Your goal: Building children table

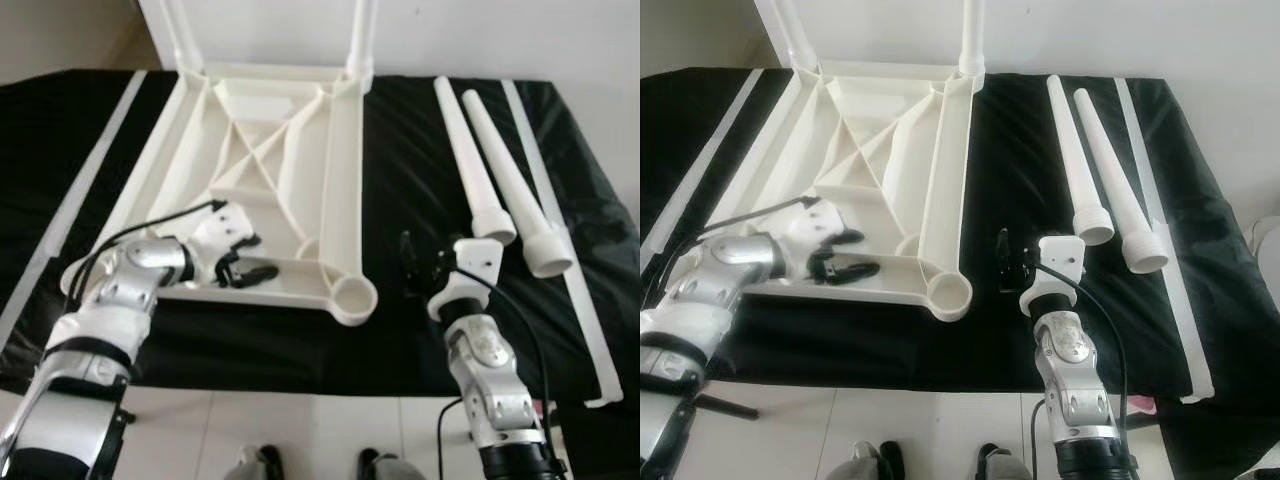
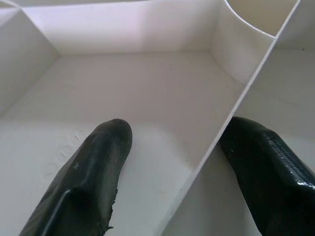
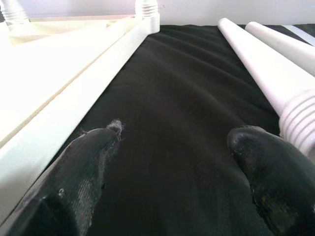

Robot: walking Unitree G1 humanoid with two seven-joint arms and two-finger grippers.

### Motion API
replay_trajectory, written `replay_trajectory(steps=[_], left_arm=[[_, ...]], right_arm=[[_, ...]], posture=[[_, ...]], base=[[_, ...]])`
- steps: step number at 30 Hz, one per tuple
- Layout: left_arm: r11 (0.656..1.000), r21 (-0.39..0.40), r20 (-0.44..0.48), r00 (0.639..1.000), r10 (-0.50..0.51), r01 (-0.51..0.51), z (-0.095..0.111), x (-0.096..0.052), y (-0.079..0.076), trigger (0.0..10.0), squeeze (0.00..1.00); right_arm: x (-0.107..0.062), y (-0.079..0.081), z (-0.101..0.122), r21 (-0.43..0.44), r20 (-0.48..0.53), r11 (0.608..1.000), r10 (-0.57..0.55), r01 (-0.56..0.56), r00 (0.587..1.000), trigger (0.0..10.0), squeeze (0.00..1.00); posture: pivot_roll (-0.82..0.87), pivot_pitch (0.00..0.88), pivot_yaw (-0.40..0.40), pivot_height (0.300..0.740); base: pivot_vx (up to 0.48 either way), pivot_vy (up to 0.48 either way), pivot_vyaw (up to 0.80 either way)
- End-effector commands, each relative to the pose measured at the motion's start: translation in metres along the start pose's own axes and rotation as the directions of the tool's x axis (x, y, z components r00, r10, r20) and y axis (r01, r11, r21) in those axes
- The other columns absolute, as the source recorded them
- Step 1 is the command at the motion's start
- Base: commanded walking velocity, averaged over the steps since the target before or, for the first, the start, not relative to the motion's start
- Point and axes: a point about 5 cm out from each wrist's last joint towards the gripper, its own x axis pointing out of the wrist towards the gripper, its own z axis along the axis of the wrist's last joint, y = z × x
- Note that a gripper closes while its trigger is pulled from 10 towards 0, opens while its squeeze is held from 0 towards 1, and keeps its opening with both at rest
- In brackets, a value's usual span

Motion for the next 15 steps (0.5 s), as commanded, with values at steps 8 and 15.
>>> replay_trajectory(steps=[8,15], left_arm=[[0.932,-0.194,-0.152,0.948,0.28,-0.306,-0.0343,-0.0094,0.0112,0.0,0.0],[0.898,-0.25,-0.176,0.929,0.325,-0.361,-0.037,-0.01,0.0094,0.0,0.0]], right_arm=[[-0.005,0.0006,-0.0022,0.001,-0.005,1.0,-0.006,0.006,1.0,10.0,0.0],[-0.0062,-0.0004,-0.0028,-0.002,-0.01,1.0,-0.008,0.008,1.0,10.0,0.0]], posture=[[-0.09,0.206,0.05,0.74],[-0.08,0.214,0.046,0.74]], base=[[0.0,0.0,0.0],[0.0,0.0,0.0]])
